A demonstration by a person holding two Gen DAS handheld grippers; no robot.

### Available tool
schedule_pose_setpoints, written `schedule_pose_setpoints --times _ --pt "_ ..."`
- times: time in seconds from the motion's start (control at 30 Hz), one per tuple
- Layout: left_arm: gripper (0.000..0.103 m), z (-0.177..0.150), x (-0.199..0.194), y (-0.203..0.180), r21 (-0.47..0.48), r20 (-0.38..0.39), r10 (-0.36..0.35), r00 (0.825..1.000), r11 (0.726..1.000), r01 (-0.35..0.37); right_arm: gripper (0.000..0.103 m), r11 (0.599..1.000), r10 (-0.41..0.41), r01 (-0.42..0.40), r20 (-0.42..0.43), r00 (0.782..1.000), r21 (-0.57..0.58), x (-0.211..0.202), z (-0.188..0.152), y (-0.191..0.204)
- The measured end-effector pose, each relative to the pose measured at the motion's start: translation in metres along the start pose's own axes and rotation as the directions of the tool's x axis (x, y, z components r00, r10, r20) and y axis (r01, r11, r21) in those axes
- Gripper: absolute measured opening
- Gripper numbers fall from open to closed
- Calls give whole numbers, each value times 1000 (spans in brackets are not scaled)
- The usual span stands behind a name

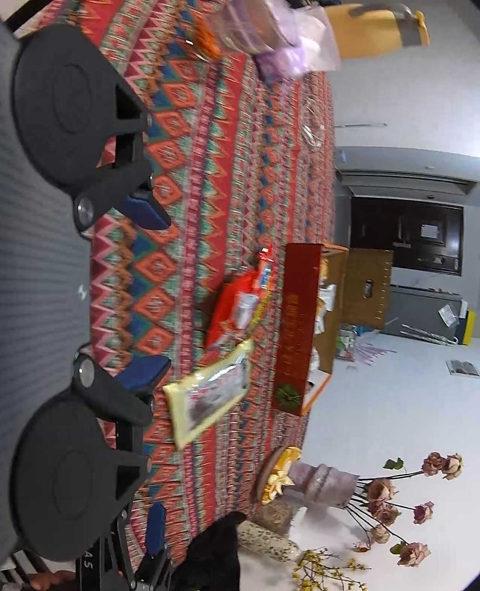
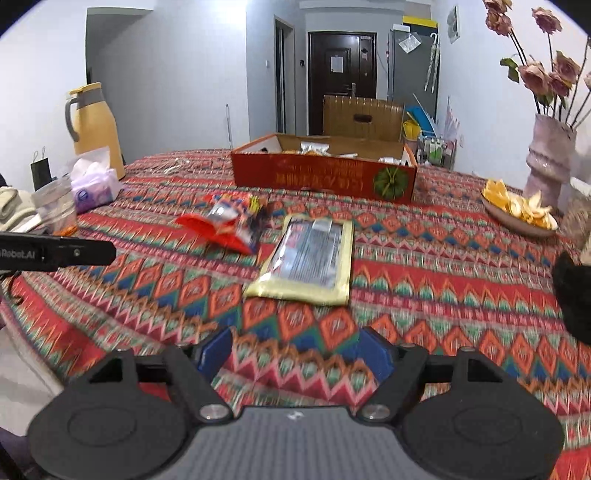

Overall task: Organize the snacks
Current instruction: 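Move both tools back toward the remaining red bag and bar pack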

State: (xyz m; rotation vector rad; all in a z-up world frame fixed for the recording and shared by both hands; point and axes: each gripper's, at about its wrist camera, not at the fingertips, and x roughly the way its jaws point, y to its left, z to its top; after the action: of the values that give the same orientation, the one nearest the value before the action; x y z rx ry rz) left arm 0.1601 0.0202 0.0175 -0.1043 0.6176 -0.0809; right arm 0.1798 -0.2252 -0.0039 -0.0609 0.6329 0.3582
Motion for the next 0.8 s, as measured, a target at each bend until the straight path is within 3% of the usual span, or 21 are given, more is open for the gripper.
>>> schedule_pose_setpoints --times 0.17,0.37,0.8 --pt "77 -13 -10 5 -11 -20 17 1000 1000 -17 78 1000 4 -4 1 1000 18 -17 -13 0" --pt "77 -2 0 -1 -1 -7 16 1000 1000 -16 78 1000 3 -3 1 1000 18 -5 -5 -3" --pt "79 47 85 -8 43 -33 -9 999 999 11 78 999 40 -40 -2 999 21 78 44 -9"
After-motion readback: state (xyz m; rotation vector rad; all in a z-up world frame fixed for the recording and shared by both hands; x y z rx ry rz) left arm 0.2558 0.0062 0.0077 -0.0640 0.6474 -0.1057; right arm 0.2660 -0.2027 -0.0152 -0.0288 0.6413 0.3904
